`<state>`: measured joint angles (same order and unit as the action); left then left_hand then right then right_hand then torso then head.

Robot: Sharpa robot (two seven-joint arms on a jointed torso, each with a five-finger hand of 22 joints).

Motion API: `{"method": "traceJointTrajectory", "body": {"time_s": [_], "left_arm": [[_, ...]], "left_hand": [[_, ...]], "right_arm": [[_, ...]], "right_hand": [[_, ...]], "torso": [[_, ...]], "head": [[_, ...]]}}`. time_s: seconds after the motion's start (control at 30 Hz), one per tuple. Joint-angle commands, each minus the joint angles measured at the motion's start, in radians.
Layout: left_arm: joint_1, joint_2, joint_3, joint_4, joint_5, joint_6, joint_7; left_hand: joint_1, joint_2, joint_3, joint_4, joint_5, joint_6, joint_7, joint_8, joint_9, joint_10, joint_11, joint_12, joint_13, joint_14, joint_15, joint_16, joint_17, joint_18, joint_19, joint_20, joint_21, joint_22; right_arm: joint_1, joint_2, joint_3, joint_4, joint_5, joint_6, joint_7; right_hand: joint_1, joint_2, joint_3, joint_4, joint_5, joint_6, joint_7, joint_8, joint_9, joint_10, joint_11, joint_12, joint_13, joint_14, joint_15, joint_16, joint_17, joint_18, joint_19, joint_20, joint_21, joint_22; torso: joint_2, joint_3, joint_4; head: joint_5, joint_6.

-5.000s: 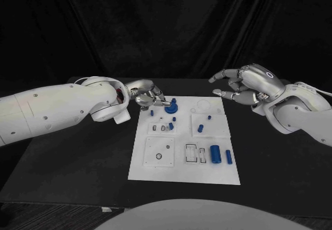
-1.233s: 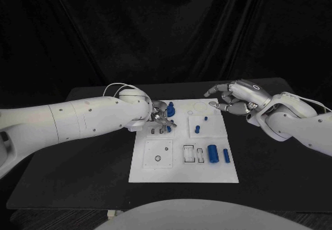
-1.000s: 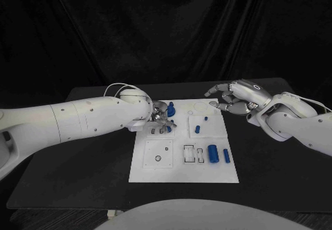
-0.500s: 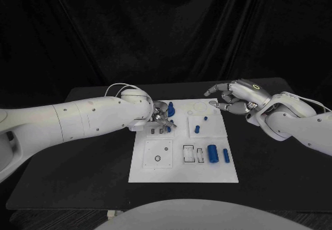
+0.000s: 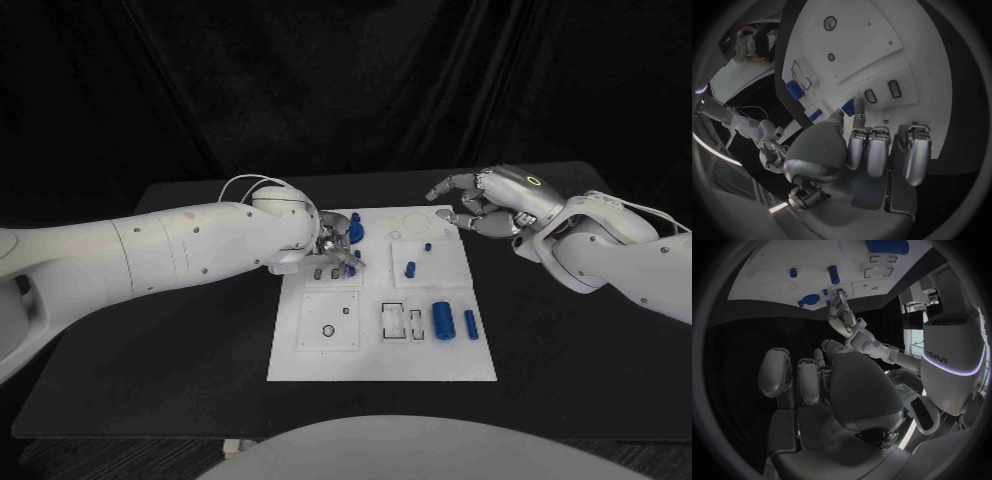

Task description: Assemble the parts on the task board

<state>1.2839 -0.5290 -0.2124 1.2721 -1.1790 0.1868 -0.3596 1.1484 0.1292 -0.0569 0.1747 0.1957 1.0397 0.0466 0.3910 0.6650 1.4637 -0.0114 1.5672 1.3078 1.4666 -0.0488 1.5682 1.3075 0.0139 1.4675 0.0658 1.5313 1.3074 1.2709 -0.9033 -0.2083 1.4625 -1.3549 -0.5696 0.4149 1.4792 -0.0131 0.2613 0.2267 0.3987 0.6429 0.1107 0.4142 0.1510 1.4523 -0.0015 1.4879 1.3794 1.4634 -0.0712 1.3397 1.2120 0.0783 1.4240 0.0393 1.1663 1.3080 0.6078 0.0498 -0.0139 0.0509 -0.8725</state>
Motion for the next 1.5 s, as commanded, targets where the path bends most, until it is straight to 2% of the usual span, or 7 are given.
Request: {"method": "traceJointTrajectory", "body": {"time_s": [0.03, 0.13, 0.43, 0.67, 0.83, 1.17, 1.5], "left_arm": [[-0.002, 0.003, 0.001, 0.000, -0.001, 0.014, 0.020], [-0.002, 0.002, 0.001, 0.000, -0.001, 0.017, 0.020], [-0.003, -0.003, 0.001, 0.001, -0.001, 0.017, 0.018], [-0.003, -0.010, 0.001, 0.008, -0.001, 0.006, 0.017], [-0.003, -0.025, 0.001, 0.017, -0.001, -0.003, 0.010], [-0.003, -0.074, 0.001, 0.050, -0.001, -0.017, -0.013], [-0.003, -0.094, 0.001, 0.061, 0.173, -0.022, -0.033]], "left_hand": [[0.015, -0.003, 0.010, -0.014, 0.016, -0.003, -0.009, -0.001, 0.014, 0.107, -0.009, 0.004, 0.263, 0.104, -0.007, 0.003, 0.263, 0.007, 0.031, -0.008, -0.005, 0.213], [0.029, -0.007, 0.028, -0.031, 0.038, -0.003, -0.012, 0.001, 0.036, 0.107, -0.012, 0.004, 0.263, 0.104, -0.010, 0.003, 0.263, 0.007, 0.030, -0.010, -0.006, 0.212], [0.027, -0.014, 0.047, -0.040, 0.049, 0.004, -0.019, 0.020, 0.083, 0.107, -0.017, 0.004, 0.263, 0.104, -0.014, 0.003, 0.263, 0.007, 0.031, -0.014, -0.007, 0.213], [0.036, -0.021, 0.079, -0.057, 0.074, -0.008, -0.023, 0.028, 0.125, 0.107, -0.021, 0.004, 0.263, 0.104, -0.018, 0.003, 0.263, 0.008, 0.030, -0.018, -0.008, 0.214], [0.037, -0.022, 0.087, -0.059, 0.074, -0.010, -0.024, 0.030, 0.133, 0.107, -0.022, 0.004, 0.263, 0.104, -0.019, 0.003, 0.263, 0.008, 0.030, -0.019, -0.009, 0.213], [0.034, -0.024, 0.098, -0.059, 0.079, -0.013, -0.023, 0.029, 0.143, 0.107, -0.022, 0.004, 0.263, 0.104, -0.020, 0.003, 0.263, 0.009, 0.026, -0.020, -0.012, 0.211], [0.035, -0.047, 0.169, -0.066, 0.139, -0.025, -0.022, 0.015, 0.177, 0.107, -0.022, 0.004, 0.263, 0.104, -0.020, 0.003, 0.263, 0.011, 0.018, -0.021, -0.020, 0.206]], "right_arm": [[-0.002, 0.000, 0.001, 0.000, 0.001, -0.002, -0.021], [-0.002, 0.000, 0.001, -0.001, 0.001, 0.000, -0.022], [-0.002, 0.001, 0.001, -0.003, 0.001, 0.006, -0.025], [-0.002, 0.002, 0.001, -0.005, 0.001, 0.012, -0.027], [-0.003, 0.001, 0.001, -0.005, 0.001, 0.015, -0.030], [-0.003, -0.002, 0.001, -0.005, 0.001, 0.026, -0.035], [-0.006, 0.001, 0.001, -0.007, 0.001, 0.042, -0.042]], "right_hand": [[0.012, 0.000, 0.004, -0.010, 0.015, 0.000, 0.007, -0.005, -0.004, -0.002, 0.010, -0.004, 0.002, 0.042, 0.009, -0.002, -0.003, 0.009, 0.005, 0.005, -0.005, 0.099], [0.012, 0.000, 0.007, -0.013, 0.022, 0.001, 0.007, -0.006, -0.005, -0.002, 0.010, -0.004, 0.002, 0.042, 0.009, -0.003, -0.004, 0.010, 0.004, 0.005, -0.007, 0.099], [0.013, -0.002, 0.014, -0.018, 0.037, 0.003, 0.008, -0.006, -0.009, -0.004, 0.011, -0.005, 0.000, 0.041, 0.010, -0.004, -0.005, 0.010, 0.003, 0.006, -0.010, 0.099], [0.013, -0.002, 0.016, -0.019, 0.040, 0.003, 0.008, -0.006, -0.010, -0.003, 0.011, -0.005, 0.000, 0.041, 0.010, -0.005, -0.006, 0.010, 0.003, 0.006, -0.010, 0.099], [0.013, -0.002, 0.017, -0.021, 0.042, 0.003, 0.009, -0.006, -0.010, -0.004, 0.012, -0.005, -0.001, 0.040, 0.010, -0.006, -0.008, 0.010, 0.003, 0.006, -0.012, 0.099], [0.013, -0.001, 0.022, -0.023, 0.050, 0.004, 0.009, -0.007, -0.012, -0.006, 0.012, -0.006, -0.003, 0.040, 0.011, -0.007, -0.009, 0.011, 0.002, 0.007, -0.015, 0.098], [0.013, -0.002, 0.027, -0.027, 0.059, 0.005, 0.010, -0.007, -0.014, -0.007, 0.013, -0.007, -0.005, 0.039, 0.011, -0.009, -0.011, 0.011, 0.001, 0.007, -0.017, 0.098]], "torso": [[0.000, 0.0000, 0.0001], [0.000, 0.0000, 0.0001], [0.000, 0.0001, 0.0000], [0.000, 0.0000, -0.0001], [0.000, 0.0000, 0.0000], [0.000, 0.0002, -0.0014], [0.000, 0.0000, -0.0005]], "head": [[0.001, 0.000], [0.001, 0.000], [-0.001, 0.000], [-0.004, 0.000], [-0.004, 0.000], [0.003, 0.000], [0.007, 0.000]]}}
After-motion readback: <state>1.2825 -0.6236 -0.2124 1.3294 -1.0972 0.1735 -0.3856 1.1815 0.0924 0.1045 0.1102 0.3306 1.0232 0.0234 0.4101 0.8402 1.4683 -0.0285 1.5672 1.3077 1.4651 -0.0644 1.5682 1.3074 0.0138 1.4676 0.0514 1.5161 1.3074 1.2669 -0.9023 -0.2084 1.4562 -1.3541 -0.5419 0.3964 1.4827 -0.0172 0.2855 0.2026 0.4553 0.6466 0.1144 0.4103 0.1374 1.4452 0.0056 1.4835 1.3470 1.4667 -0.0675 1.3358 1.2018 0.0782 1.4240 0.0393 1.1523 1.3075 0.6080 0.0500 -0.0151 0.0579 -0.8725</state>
